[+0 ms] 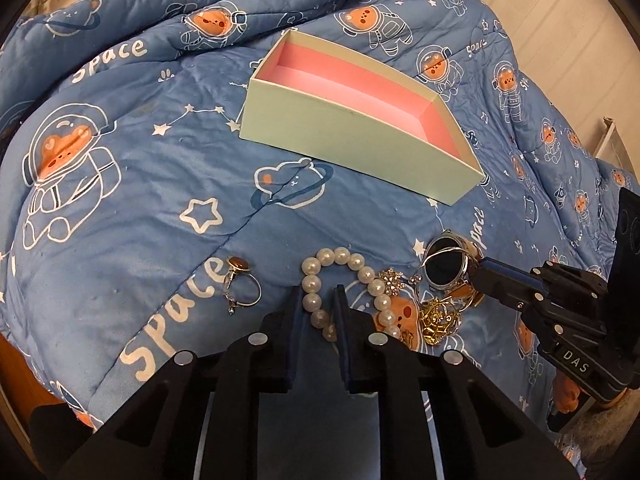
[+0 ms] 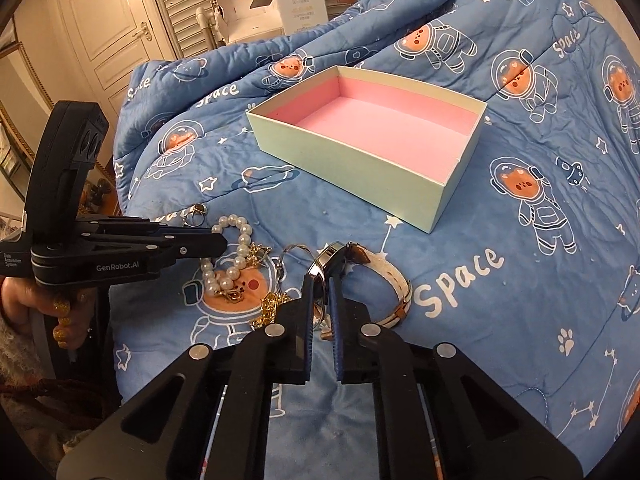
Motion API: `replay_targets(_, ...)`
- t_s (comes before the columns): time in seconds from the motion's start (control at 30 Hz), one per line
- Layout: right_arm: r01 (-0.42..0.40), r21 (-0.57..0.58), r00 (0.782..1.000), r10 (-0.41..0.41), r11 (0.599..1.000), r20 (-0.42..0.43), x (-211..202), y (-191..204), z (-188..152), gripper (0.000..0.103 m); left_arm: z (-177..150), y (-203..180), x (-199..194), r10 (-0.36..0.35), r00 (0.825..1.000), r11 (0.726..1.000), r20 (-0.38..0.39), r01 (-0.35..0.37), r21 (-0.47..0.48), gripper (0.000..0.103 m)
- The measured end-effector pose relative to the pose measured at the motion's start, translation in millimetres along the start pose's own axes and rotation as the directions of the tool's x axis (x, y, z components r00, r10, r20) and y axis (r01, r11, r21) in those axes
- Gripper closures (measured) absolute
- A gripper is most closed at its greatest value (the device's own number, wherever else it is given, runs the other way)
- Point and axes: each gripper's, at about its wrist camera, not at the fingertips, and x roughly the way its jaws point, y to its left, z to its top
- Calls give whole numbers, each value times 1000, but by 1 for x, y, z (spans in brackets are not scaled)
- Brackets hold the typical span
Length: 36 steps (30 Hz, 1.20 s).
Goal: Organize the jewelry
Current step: 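Carry bracelet and bangle into the pink box while both tools open to release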
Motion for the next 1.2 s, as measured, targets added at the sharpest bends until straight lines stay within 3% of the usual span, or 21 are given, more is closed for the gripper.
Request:
replay_targets(0.27, -25, -5, 1000, 25, 1000, 3, -9, 3, -1, 100, 0, -4, -11, -18, 1000, 1000, 24, 18, 12, 94)
replay_targets(0.57, -78, -22, 996, 79, 997, 31, -38, 15, 9, 100, 11, -26, -45, -66, 995, 993, 79, 58, 100, 94)
replay_targets(0.83, -110, 19, 993, 109, 994, 53, -55, 12, 21, 100, 18, -37, -63, -99, 992, 984, 81, 86, 153, 94)
replay_targets(1.03, -107, 40, 990, 103, 993, 97, -62, 3, 43, 100, 44, -43, -75, -124, 987, 977, 102, 103, 189, 94)
replay_targets(1.2, -57, 59, 989, 48, 997, 138, -62, -15, 72, 100, 80, -59, -81, -106, 984, 961, 141, 66, 268, 94)
